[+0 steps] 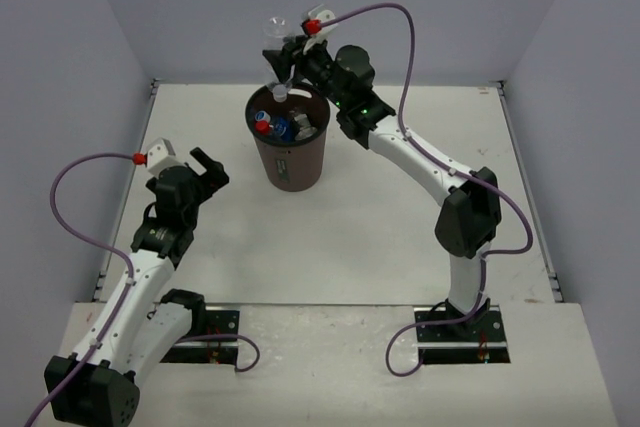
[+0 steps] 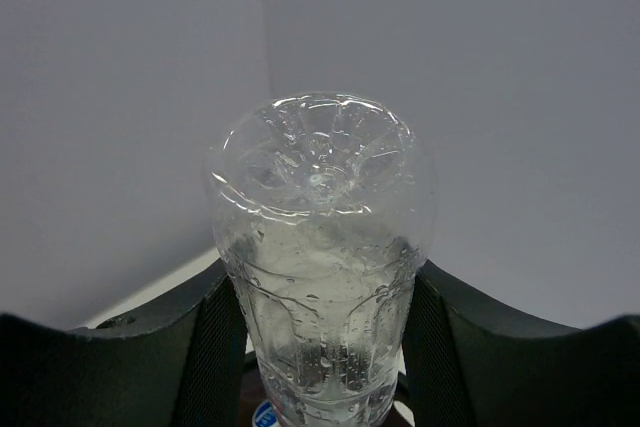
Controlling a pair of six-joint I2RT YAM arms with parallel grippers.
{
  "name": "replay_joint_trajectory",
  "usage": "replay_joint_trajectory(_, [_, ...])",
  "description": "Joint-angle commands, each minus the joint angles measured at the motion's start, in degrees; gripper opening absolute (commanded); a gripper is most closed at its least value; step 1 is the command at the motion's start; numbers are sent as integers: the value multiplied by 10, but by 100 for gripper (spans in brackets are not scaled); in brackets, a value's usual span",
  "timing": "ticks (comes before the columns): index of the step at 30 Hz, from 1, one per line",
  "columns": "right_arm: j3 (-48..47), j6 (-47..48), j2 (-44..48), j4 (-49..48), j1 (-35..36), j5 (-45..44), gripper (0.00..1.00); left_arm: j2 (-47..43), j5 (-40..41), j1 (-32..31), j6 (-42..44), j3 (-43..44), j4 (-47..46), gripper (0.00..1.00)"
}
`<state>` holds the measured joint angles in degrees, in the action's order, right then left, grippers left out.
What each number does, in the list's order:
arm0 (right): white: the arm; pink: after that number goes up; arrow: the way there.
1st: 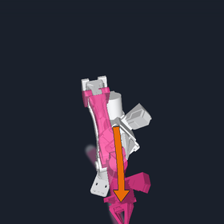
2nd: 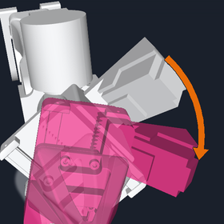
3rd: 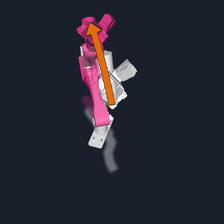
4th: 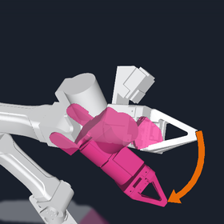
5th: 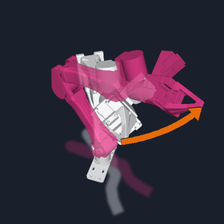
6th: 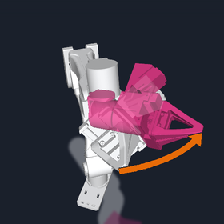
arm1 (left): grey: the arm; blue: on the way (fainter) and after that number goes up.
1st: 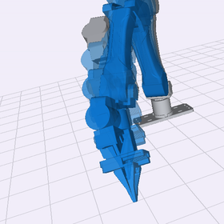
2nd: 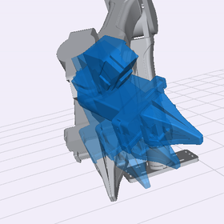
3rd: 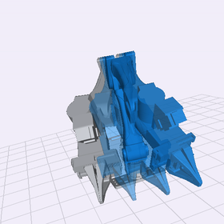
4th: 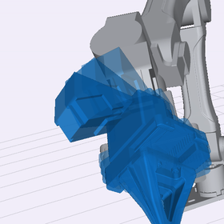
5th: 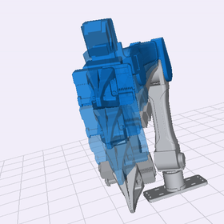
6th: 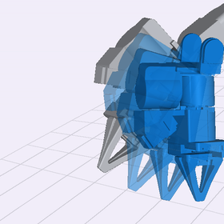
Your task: Put the plastic bottles in the bin
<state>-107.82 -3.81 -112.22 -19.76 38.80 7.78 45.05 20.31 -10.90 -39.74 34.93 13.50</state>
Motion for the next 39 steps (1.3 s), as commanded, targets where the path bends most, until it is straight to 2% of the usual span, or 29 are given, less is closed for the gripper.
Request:
replay_joint_trajectory(1, [1, 56, 6, -31, 7, -55, 8, -5, 3, 4, 11, -8, -8, 100])
replay_joint_trajectory(7, [56, 47, 8, -11, 7, -55, 21, 2, 9, 4, 10, -7, -8, 100])
replay_joint_trajectory(12, [104, 19, 3, -72, 7, -44, 22, 4, 6, 4, 11, -8, -9, 100])
replay_joint_trajectory(14, [95, 9, -5, -75, 7, -26, 26, 6, 4, 4, 11, -8, -9, 100])
replay_joint_trajectory(16, [86, 5, -13, -61, 7, -15, 37, 5, 2, 4, 10, -7, -8, 100])
replay_joint_trajectory(19, [103, -2, -11, -71, 7, -11, 45, 2, 2, 4, 11, -8, -7, 100])
replay_joint_trajectory(21, [115, -4, -5, -81, 7, -6, 55, -1, 1, 4, 11, -9, -9, 100])
replay_joint_trajectory(24, [119, -7, 2, -78, 7, -2, 64, 0, 1, 4, 11, -9, -9, 100])
replay_joint_trajectory(27, [130, -8, 22, -86, 7, -7, 95, 2, 1, 4, 11, -8, -7, 100])
replay_joint_trajectory(28, [130, -7, 27, -85, 7, -7, 99, 2, 1, 4, 11, -8, -7, 100])
replay_joint_trajectory(33, [119, 3, 75, -56, 7, -14, 99, -1, 0, 4, 10, -7, -6, 100])
replay_joint_trajectory(39, [154, 4, 149, -65, 7, -23, 99, -2, -2, 4, 10, -8, -6, 100])
